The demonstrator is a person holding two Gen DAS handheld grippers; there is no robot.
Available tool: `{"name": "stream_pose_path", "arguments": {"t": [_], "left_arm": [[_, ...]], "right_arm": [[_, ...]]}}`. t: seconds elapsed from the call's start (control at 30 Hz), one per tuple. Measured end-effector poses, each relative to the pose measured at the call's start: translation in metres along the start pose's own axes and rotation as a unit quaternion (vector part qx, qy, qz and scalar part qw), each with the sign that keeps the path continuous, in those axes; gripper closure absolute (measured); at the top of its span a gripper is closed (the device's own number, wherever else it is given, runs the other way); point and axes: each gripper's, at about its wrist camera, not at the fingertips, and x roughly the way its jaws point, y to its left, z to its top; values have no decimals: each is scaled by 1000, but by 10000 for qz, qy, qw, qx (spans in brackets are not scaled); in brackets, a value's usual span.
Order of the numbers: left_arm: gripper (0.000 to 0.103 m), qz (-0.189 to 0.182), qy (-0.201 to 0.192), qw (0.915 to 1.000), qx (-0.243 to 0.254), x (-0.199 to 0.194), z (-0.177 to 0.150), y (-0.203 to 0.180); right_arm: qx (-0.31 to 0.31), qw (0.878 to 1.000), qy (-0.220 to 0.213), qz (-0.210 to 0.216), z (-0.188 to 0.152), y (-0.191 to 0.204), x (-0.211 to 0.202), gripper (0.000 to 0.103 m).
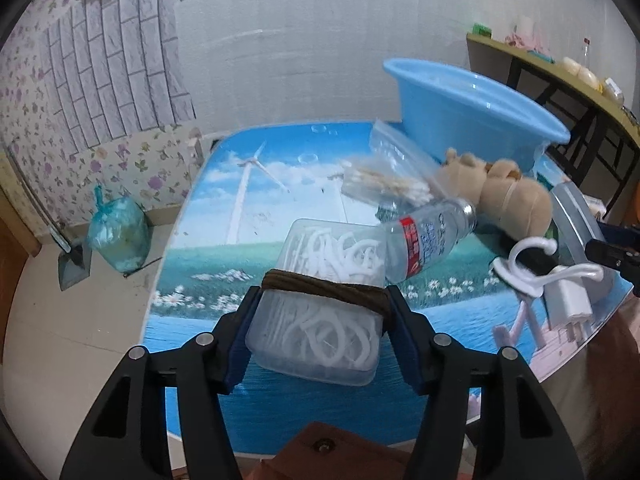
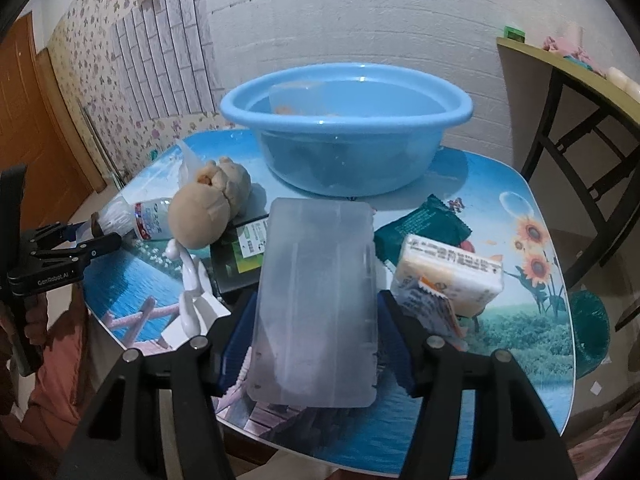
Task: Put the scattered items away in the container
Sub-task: 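Lift the case and hair-tie box into the blue basin and release both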
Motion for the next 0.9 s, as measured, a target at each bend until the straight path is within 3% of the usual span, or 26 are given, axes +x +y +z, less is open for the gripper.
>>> {"name": "stream_pose_path", "arguments": {"t": [0.23, 0.5, 0.9], "left_arm": [[44, -32, -381, 9988, -294, -32, 21, 4], [44, -138, -793, 9965, -233, -62, 48, -12], [44, -588, -894, 9942, -60, -54, 100, -49]], "right_arm": [[125, 9983, -558, 89, 12, -6, -32, 44], [196, 9929, -1123, 339, 32, -8, -62, 44], [24, 9899, -1353, 427, 71, -11, -63, 44]]}}
